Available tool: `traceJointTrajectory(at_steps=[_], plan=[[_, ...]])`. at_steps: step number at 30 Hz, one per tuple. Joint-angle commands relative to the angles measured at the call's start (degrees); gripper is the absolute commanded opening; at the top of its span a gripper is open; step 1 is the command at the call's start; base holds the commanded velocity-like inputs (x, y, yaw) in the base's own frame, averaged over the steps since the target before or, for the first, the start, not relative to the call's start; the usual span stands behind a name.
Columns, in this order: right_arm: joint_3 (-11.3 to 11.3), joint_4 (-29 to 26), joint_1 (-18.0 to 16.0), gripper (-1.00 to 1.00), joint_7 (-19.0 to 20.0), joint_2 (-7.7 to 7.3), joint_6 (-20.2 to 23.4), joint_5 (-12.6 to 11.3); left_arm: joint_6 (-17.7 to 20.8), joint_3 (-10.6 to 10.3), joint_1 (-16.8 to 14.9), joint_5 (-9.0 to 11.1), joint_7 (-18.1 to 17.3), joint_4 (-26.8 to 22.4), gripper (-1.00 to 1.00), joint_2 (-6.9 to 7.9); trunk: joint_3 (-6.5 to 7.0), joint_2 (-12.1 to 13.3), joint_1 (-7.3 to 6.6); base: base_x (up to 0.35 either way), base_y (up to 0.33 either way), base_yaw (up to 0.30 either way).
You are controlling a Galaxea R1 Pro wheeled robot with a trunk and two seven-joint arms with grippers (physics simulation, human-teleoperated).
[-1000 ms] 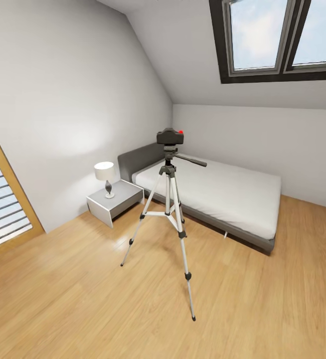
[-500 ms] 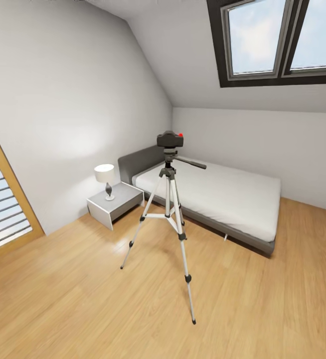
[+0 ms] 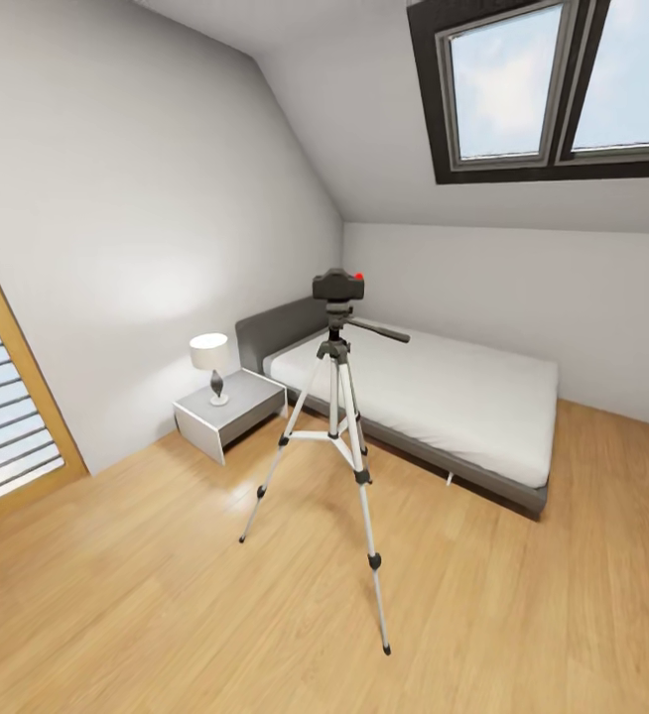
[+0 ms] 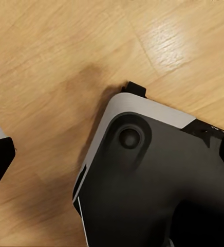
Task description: Attach the digital camera to the camera tripod in the bedroom.
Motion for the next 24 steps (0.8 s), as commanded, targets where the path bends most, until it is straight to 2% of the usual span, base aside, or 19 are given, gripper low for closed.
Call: traceJointTrajectory(at_steps=[1,24], plan=[[0.30,0.19,-0.09,1.00,0.26,0.02,-0.36,-0.46,0.31,0.02,-0.01,0.24,0.19,-0.08,1.00,-0.02,-0.01,-0.09,0.02,0.000,0.000,0.000],[0.34,0.19,-0.09,1.00,0.25,0.16,-0.29,-0.46,0.31,-0.02,-0.01,0.22,0.19,-0.16,1.00,0.00,2.10,-0.09,0.02,0.000,0.000,0.000]])
